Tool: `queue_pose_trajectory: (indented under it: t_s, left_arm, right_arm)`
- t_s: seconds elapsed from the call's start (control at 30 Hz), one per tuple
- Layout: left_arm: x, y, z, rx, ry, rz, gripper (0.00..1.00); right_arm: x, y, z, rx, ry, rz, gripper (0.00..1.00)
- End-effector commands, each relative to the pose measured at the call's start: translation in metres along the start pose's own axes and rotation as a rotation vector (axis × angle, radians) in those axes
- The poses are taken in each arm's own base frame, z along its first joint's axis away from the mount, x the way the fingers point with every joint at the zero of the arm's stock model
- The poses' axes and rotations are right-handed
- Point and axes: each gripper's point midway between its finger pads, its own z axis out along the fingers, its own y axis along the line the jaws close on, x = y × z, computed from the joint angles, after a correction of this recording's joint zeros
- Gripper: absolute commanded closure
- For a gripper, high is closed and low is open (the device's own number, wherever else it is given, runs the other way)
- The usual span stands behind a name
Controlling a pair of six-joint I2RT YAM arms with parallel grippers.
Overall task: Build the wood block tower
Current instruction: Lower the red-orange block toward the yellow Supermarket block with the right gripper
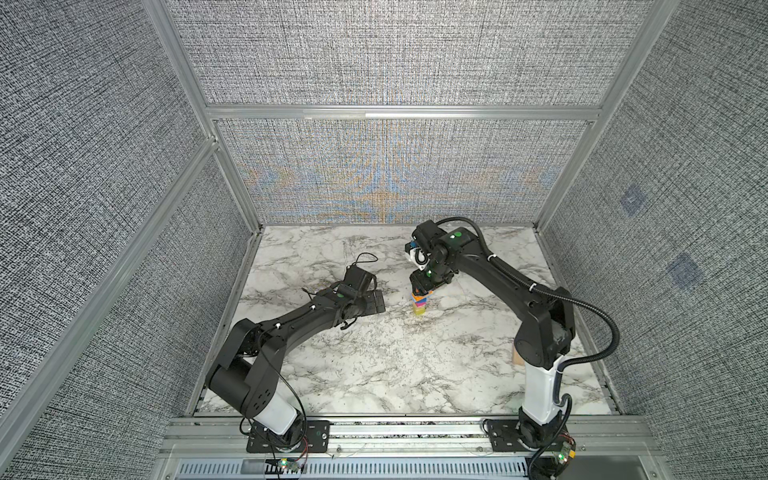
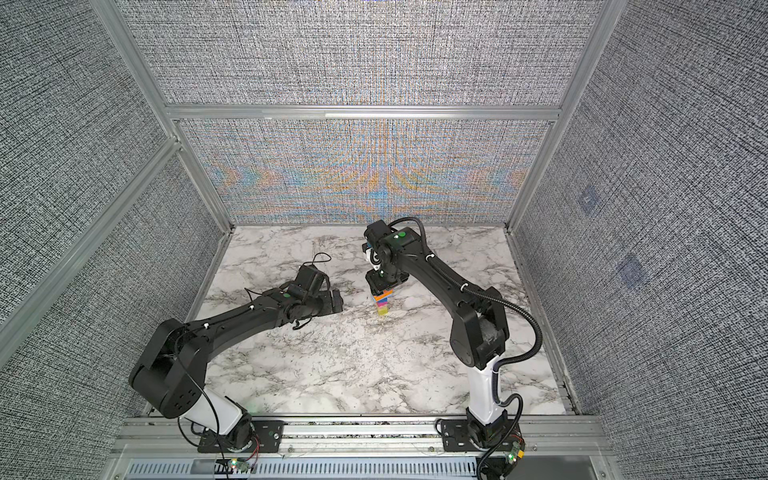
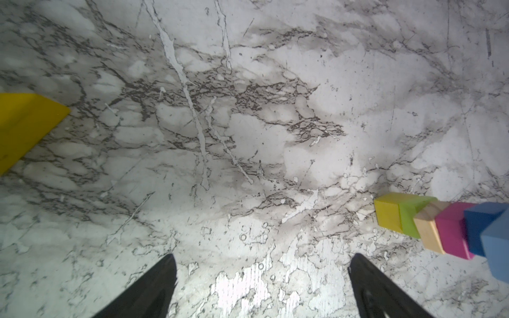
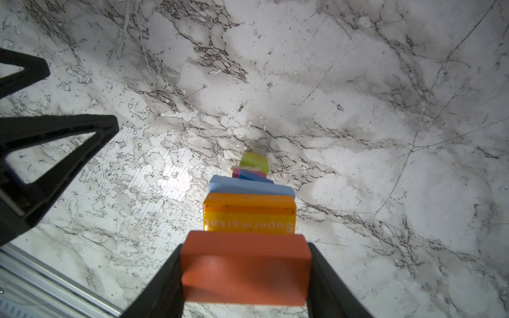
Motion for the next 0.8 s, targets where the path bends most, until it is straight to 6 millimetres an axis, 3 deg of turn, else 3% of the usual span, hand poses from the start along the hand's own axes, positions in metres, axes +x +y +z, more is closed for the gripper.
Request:
queue_pose_trajectory:
  t_s: [0.0, 0.77]
  left_arm:
    - [-0.0017, -0.0001, 0.0006, 0.0, -0.007, 0.003, 0.02]
    - [0.0005, 0.0007, 0.0029, 0.005, -0.001, 0.001, 0.02]
  right_arm:
    - [0.0008, 0.001, 0.0004, 0.001, 0.014, -0.012, 0.5]
    - [-0.0007, 0.0012, 0.0061, 0.013, 0.036, -0.027, 0.48]
